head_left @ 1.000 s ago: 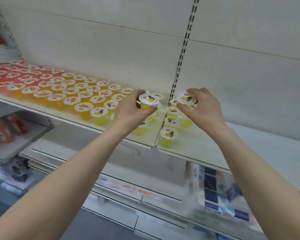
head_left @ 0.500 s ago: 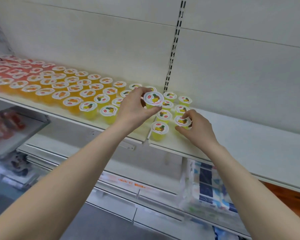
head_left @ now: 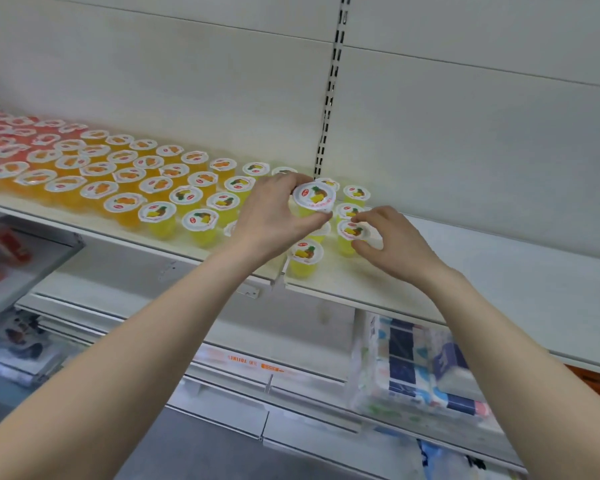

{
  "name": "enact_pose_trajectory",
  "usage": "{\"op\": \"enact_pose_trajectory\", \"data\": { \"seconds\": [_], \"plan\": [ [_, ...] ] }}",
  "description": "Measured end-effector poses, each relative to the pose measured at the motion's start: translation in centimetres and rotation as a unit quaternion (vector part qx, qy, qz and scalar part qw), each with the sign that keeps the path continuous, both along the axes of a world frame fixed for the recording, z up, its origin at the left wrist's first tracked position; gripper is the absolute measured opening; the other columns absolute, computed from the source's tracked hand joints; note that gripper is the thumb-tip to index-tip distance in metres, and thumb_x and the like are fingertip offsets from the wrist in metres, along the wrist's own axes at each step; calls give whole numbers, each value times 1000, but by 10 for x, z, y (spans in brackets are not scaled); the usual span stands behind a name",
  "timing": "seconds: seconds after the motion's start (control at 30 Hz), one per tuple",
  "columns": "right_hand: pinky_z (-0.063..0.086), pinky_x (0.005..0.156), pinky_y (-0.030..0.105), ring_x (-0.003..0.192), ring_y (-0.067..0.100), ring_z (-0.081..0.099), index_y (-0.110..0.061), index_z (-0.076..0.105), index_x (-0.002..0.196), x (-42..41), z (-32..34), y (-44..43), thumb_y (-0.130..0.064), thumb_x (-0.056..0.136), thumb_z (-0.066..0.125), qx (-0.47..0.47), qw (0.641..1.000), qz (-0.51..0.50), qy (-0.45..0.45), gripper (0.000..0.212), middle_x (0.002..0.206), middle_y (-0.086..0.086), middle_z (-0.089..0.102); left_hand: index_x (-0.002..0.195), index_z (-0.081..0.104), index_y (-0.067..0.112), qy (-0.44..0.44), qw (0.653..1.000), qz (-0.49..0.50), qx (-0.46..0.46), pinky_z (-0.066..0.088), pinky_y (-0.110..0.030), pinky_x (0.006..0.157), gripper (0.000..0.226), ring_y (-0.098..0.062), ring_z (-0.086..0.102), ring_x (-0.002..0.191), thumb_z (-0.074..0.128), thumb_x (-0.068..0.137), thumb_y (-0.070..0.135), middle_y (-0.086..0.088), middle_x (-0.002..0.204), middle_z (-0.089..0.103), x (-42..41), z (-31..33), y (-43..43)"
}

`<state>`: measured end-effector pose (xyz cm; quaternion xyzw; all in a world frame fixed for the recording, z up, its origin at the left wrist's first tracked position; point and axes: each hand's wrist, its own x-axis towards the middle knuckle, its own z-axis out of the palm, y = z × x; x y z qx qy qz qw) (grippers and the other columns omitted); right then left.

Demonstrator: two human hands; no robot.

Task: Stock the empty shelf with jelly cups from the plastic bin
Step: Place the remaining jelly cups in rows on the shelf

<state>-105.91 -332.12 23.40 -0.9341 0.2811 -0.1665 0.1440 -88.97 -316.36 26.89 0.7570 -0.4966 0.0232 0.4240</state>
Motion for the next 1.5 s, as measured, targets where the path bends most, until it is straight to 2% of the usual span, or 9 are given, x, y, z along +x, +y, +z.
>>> {"op": "enact_pose_trajectory", "data": {
  "seconds": [0.17,0.27,0.33,0.47,0.57,0.77,0.97,1.2,1.5],
  "plan": [
    [34,98,29,120,23,47,-23,57,130,-13,21,-16,-32,98,49,-38,998,-26,-53,34,130,2,53,113,64,31,-91,994,-42,53,43,-33,90,55,-18,50,110,60,64,57,10,106,66,-24,0,-6],
    [32,94,26,119,25,48,-19,58,128,-14,25,-23,-29,100,46,-49,995,-49,-71,32,130,5,55,106,67,30,-197,975,-47,86,42,-38,93,61,-22,50,109,53,61,69,8,104,66,-35,-9,-9],
    [34,96,29,118,26,49,-18,59,127,-14,25,-24,-26,101,44,-55,994,-52,-73,32,129,6,56,98,71,28,-260,962,-34,73,42,-42,92,66,-26,53,107,49,59,76,4,100,66,-38,-18,-12],
    [38,98,37,115,26,50,-17,59,126,-13,21,-22,-26,101,41,-56,994,-45,-80,32,128,6,57,94,73,23,-313,947,-23,69,40,-50,97,69,-31,54,109,50,59,78,0,98,64,-41,-40,-19],
    [39,99,38,116,26,50,-17,57,130,-13,20,-21,-26,101,40,-52,994,-44,-87,34,129,6,56,94,72,23,-321,944,-2,79,38,-49,97,66,-30,53,108,53,61,77,1,97,62,-41,-54,-20],
    [38,101,39,119,26,49,-15,52,135,-9,21,-19,-30,101,42,-56,993,-44,-93,38,131,6,56,94,72,24,-329,939,36,95,34,-47,96,70,-30,51,111,46,64,81,2,99,63,-42,-60,-21],
    [38,102,44,120,30,48,-14,51,137,3,25,-16,-32,102,40,-75,994,-27,-77,40,132,8,56,103,72,23,-312,945,19,97,36,-50,101,79,-29,52,114,41,65,85,1,108,65,-37,-56,-16],
    [37,99,45,120,35,47,-15,50,138,24,38,-7,-31,102,43,-162,986,4,-42,40,136,9,53,103,72,21,-285,957,41,48,44,-43,92,57,-28,58,106,36,89,64,-2,105,68,-3,-38,5],
    [40,93,46,115,36,51,-11,53,134,103,49,53,-33,97,41,-234,966,91,-57,45,131,12,56,114,67,18,-302,941,131,84,47,-45,88,52,-32,57,106,37,90,54,-6,110,66,89,-16,88]
  ]
}}
